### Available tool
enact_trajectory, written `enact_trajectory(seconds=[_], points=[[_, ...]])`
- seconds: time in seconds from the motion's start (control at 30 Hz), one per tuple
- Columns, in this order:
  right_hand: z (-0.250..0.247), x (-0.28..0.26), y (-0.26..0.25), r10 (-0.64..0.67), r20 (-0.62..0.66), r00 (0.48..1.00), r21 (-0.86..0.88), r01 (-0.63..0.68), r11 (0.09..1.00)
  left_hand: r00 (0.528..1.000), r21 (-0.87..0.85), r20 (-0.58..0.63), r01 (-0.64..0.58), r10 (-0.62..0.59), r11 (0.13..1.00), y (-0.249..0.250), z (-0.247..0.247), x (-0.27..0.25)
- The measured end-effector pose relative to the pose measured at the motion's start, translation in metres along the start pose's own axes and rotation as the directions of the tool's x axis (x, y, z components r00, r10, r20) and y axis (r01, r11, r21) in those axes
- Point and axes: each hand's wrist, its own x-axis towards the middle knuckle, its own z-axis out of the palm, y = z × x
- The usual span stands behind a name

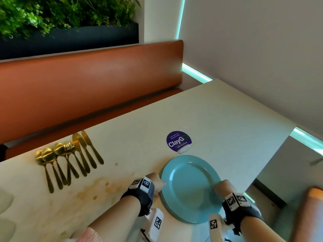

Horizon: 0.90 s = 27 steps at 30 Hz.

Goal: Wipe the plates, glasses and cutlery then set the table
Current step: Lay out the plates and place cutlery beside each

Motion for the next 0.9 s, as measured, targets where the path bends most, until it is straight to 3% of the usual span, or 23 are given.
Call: enact_trajectory(seconds=[0.13,0.23,0.4,0.53,0.67,0.9], points=[[-0.007,0.002,0.003,-0.004,0.046,0.999,0.055,0.001,0.998,1.000,-0.136,0.008,0.024,-0.023,0.990,0.002,-0.004,0.005],[-0.016,0.002,0.006,-0.023,0.056,0.998,0.162,0.014,0.987,0.999,-0.364,0.045,-0.002,0.019,0.931,0.008,-0.008,0.011],[-0.036,0.000,0.001,-0.051,0.035,0.998,0.439,0.030,0.898,0.994,-0.758,0.033,-0.044,0.105,0.650,0.024,-0.020,-0.004],[-0.054,-0.016,-0.015,-0.073,0.094,0.993,0.708,-0.015,0.706,0.986,-0.836,-0.025,-0.109,0.162,0.537,0.036,-0.031,-0.012],[-0.070,-0.021,-0.030,-0.089,0.043,0.995,0.843,0.012,0.537,0.980,-0.854,-0.134,-0.190,0.149,0.484,0.040,-0.038,-0.009],[-0.095,-0.007,-0.036,0.095,-0.013,0.995,0.949,-0.018,0.313,0.946,-0.864,-0.320,-0.314,0.054,0.393,0.049,-0.070,0.004]])
